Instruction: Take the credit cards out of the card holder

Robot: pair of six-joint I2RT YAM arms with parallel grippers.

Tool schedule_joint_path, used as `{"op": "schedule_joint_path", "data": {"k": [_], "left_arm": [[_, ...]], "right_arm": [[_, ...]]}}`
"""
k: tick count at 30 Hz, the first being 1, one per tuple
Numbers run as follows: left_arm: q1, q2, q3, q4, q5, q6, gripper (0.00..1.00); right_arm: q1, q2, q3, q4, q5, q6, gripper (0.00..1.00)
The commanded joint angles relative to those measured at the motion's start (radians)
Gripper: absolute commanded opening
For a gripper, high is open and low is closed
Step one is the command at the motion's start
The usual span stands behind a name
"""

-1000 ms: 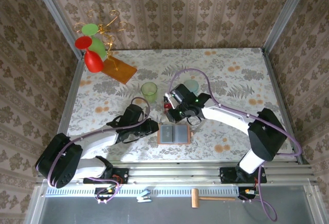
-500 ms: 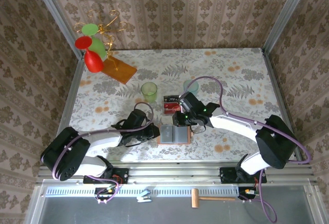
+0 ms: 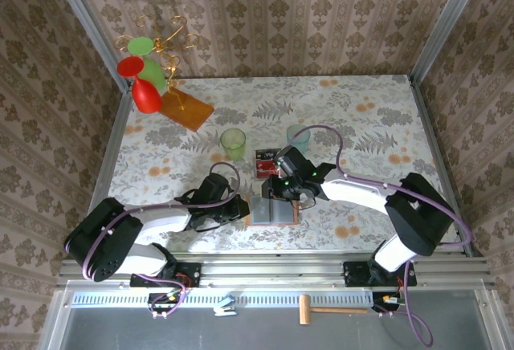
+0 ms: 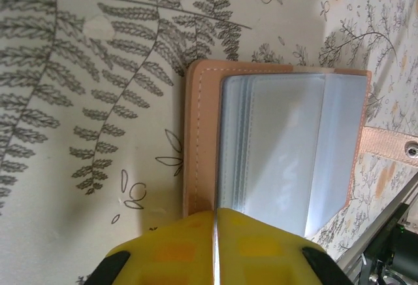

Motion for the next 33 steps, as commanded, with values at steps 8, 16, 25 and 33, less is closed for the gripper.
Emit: {"op": "schedule_joint_path", "data": {"k": [8,16,25,33], "left_arm": [[-0.007,-0.038,-0.013,-0.011,-0.015,-0.012,0.10],[-0.007,-0.056,-0.012,-0.050,-0.033,0.003,0.10],[-0.006,-0.001,-0.020,-0.018,-0.018,-0.002,0.10],[-0.007,0.002,-0.022,-0.027,-0.018,0.000,0.10]], "right_arm": [[0.014,0.068,-0.022,0.066,-0.085,0.078,0.26],[0.021,0.080,-0.022,0.037,-0.099,0.078,0.26],[0.032,0.095,-0.026,0.016,-0.093,0.077,0.28],[0.031,0.122,-0.022,0.005,-0.089,0.071,0.29]]}}
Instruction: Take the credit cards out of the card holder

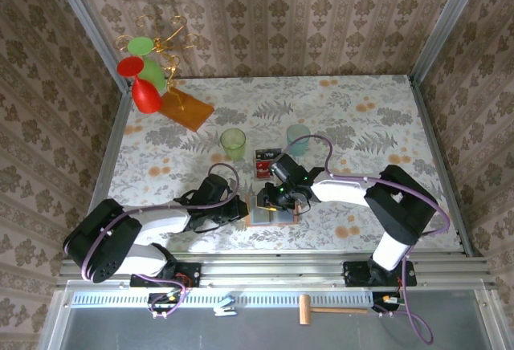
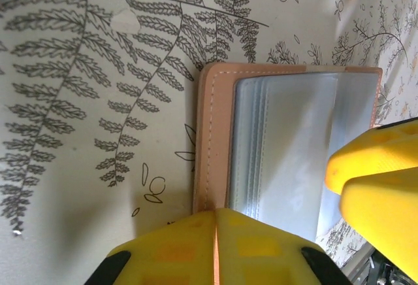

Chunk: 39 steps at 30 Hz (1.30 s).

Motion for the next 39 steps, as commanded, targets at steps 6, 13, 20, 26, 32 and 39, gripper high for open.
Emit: {"op": "schedule_joint_path", "data": {"k": [6,13,20,26,32,39], "left_arm": [[-0.006,0.021,-0.013,-0.020,0.002,0.006,0.10],[0.001,0.026,-0.013,-0.026,0.009,0.011,0.10],[0.003,0.029,-0.013,-0.026,0.010,0.012,0.10],[0.003,0.038,-0.008,-0.021,0.016,0.011,0.09],[0.004,0.028,0.010,-0.042,0.019,0.014,0.09],[0.003,-0.024,0.064,-0.104,0.015,0.021,0.13]], "right_arm": [[0.007,0.021,-0.004,-0.065,0.016,-0.017,0.30],[0.002,0.007,0.012,-0.130,0.055,-0.047,0.30],[-0.013,-0.030,-0.005,-0.142,0.061,-0.052,0.30],[-0.025,-0.028,-0.022,-0.123,0.045,-0.054,0.30],[-0.040,-0.035,-0.070,-0.047,0.018,-0.034,0.29],[-0.053,-0.076,-0.125,0.050,-0.013,-0.016,0.29]]}}
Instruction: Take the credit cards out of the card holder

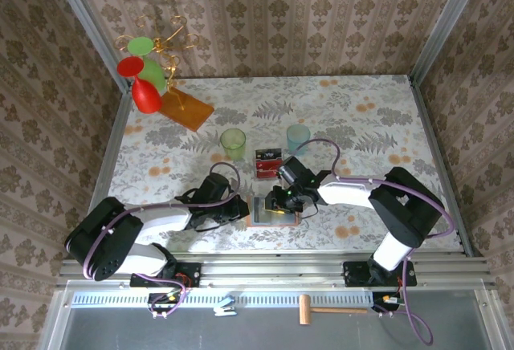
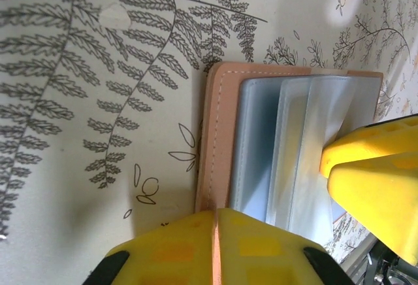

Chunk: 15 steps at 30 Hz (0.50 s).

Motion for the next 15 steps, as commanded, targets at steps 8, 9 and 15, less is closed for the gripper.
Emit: {"op": "schedule_joint_path", "data": {"k": [8,9,15], "left_arm": [[0.000,-0.072,0.094,-0.078,0.011,0.008,0.18],[-0.003,-0.070,0.099,-0.074,0.013,0.008,0.19],[-0.015,-0.019,0.127,-0.032,0.039,-0.008,0.24]], "right_arm": [[-0.032,-0.015,-0.095,0.151,-0.065,0.047,0.29],[-0.033,-0.011,-0.103,0.165,-0.069,0.051,0.29],[-0.045,-0.016,-0.123,0.196,-0.082,0.054,0.29]]}}
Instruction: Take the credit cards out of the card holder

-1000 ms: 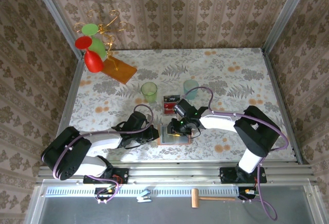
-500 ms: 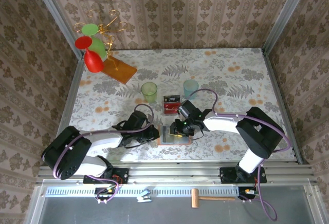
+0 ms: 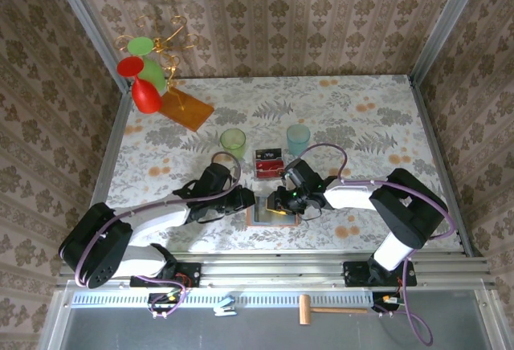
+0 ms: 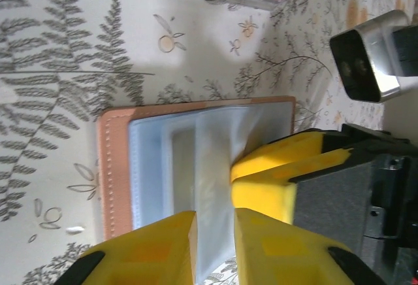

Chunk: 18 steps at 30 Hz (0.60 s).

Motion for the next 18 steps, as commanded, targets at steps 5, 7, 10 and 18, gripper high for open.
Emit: {"op": "schedule_joint_path", "data": {"k": [5,7,10,18], "left_arm": [[-0.030,0.079,0.039,0.051,0.040,-0.021,0.26],[-0.036,0.094,0.041,0.063,0.041,-0.026,0.26],[-0.038,0.113,0.038,0.071,0.038,-0.031,0.28],[-0.046,0.158,0.038,0.060,0.038,-0.033,0.30]], "right_arm": [[-0.018,-0.014,-0.038,0.027,-0.015,0.013,0.29],[-0.023,-0.014,-0.047,0.034,-0.017,0.014,0.29],[-0.028,-0.011,-0.062,0.059,-0.027,0.022,0.29],[-0.042,0.001,-0.103,0.145,-0.059,0.049,0.29]]}}
